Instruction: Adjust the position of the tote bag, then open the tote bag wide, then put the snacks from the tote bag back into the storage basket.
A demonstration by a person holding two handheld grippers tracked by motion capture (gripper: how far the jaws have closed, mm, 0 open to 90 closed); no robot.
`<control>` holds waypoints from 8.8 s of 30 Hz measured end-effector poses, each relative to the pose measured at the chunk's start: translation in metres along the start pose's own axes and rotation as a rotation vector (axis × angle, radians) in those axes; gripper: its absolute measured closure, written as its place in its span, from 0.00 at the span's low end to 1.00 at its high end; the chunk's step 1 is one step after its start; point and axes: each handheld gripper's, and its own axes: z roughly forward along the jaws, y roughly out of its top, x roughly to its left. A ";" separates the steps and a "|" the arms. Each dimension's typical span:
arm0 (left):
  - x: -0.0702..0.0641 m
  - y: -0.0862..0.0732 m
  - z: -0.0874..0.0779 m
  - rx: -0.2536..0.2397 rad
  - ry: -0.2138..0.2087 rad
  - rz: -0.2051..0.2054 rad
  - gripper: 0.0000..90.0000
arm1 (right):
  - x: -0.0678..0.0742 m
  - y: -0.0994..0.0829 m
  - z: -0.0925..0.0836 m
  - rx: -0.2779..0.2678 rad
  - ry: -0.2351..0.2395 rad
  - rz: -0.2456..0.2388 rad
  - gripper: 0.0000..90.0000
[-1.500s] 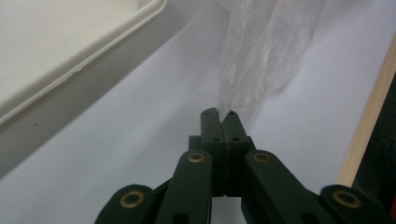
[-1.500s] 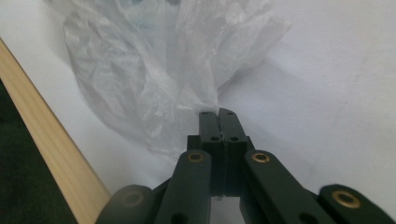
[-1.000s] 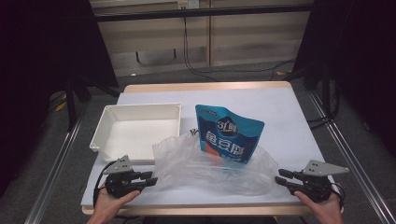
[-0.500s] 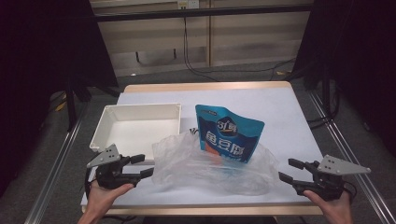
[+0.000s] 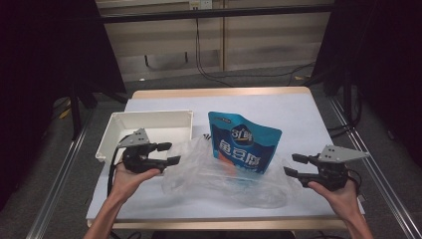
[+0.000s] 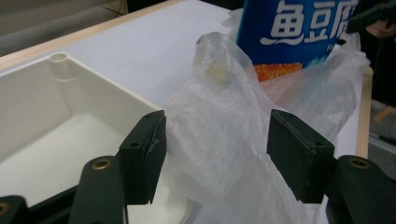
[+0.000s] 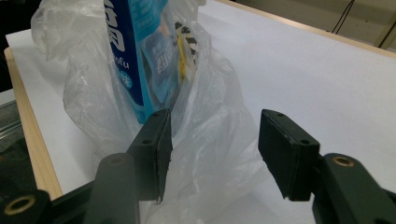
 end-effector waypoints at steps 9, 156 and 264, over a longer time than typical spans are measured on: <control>-0.009 0.005 0.030 0.154 -0.031 0.053 0.53 | -0.001 -0.010 0.014 0.067 0.040 0.003 0.60; -0.034 -0.006 0.065 0.221 -0.107 0.044 1.00 | 0.032 -0.014 0.041 0.178 0.051 -0.022 0.92; -0.034 0.078 0.032 0.114 -0.115 0.163 0.35 | 0.068 -0.035 -0.006 -0.139 0.045 0.056 0.20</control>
